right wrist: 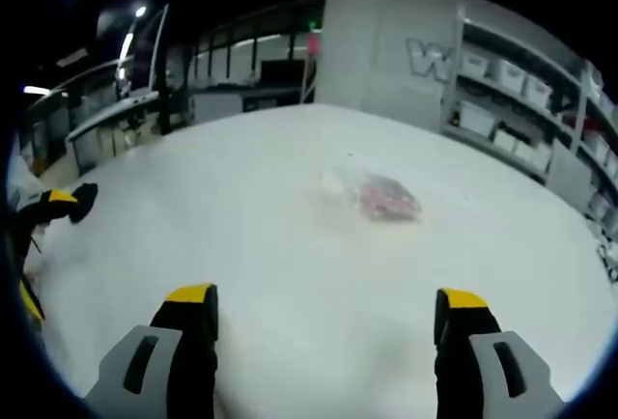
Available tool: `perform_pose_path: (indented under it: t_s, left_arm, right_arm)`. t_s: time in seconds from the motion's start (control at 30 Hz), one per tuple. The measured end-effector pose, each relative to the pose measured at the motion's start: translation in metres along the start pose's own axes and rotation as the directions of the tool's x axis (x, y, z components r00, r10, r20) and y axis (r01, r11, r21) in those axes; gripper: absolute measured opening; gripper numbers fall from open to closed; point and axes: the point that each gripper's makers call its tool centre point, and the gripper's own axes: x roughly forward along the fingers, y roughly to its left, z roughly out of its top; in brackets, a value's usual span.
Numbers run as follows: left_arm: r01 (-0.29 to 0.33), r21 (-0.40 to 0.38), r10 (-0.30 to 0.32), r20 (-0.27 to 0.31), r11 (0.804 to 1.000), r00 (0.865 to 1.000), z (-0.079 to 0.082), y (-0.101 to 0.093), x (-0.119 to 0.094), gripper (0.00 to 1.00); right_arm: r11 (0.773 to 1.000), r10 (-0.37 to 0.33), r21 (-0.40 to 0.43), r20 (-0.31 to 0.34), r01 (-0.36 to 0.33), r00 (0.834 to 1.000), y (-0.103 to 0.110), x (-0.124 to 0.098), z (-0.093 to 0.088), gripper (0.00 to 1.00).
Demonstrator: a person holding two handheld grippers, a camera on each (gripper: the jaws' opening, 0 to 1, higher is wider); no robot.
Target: Open the resealable bag by pulling the two sides of the seal apart until the entire bag opening is separated and visibly accessible.
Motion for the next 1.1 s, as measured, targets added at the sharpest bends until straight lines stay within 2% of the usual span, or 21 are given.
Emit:
perform_pose_path:
  t_s: [0.53, 1.1]
  left_arm:
    - [0.003, 0.007, -0.003, 0.007, 1.000, 1.000, 0.0026, 0.0002, 0.0010, 0.82]
    - [0.004, 0.011, -0.004, 0.011, 1.000, 1.000, 0.0042, -0.0009, 0.0008, 0.82]
  right_arm:
    - [1.000, 0.017, 0.001, 0.000, -0.017, 1.000, 0.0040, -0.0023, -0.0020, 0.97]
    - [1.000, 0.019, 0.002, 0.015, -0.019, 1.000, 0.0078, -0.0099, -0.0034, 0.95]
